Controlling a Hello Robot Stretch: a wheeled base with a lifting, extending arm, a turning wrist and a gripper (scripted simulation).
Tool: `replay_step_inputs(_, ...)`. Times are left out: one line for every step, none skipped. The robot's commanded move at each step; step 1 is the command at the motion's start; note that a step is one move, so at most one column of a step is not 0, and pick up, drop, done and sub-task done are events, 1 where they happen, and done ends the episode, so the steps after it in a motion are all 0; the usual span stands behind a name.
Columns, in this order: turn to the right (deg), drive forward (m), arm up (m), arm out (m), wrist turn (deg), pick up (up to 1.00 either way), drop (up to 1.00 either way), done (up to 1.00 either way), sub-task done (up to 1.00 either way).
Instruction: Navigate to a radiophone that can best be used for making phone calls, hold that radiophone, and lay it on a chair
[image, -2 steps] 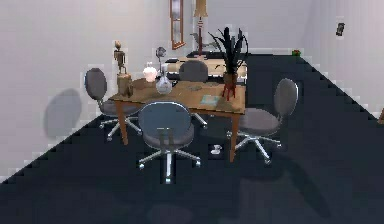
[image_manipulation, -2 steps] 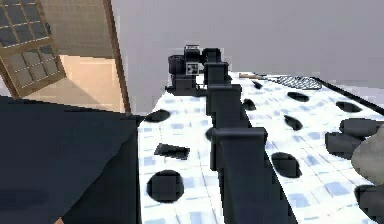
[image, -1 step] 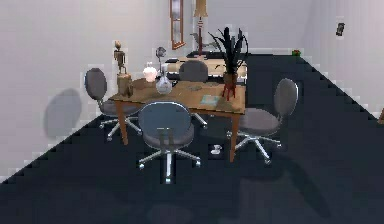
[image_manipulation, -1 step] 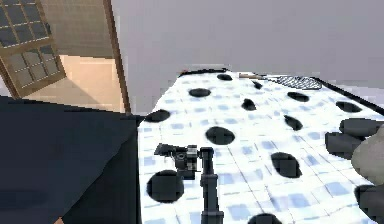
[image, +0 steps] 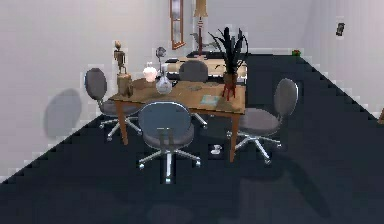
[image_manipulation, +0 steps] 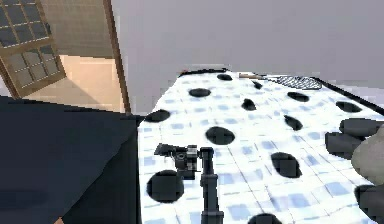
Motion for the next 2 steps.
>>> replay_step_inputs(0.0, 0.0, 0.1, 0.0, 0.0, 0.0, 0.0, 0.0, 0.0)
replay_step_inputs(0.0, 0.0, 0.22, 0.0, 0.0, 0.0, 0.0, 0.0, 0.0)
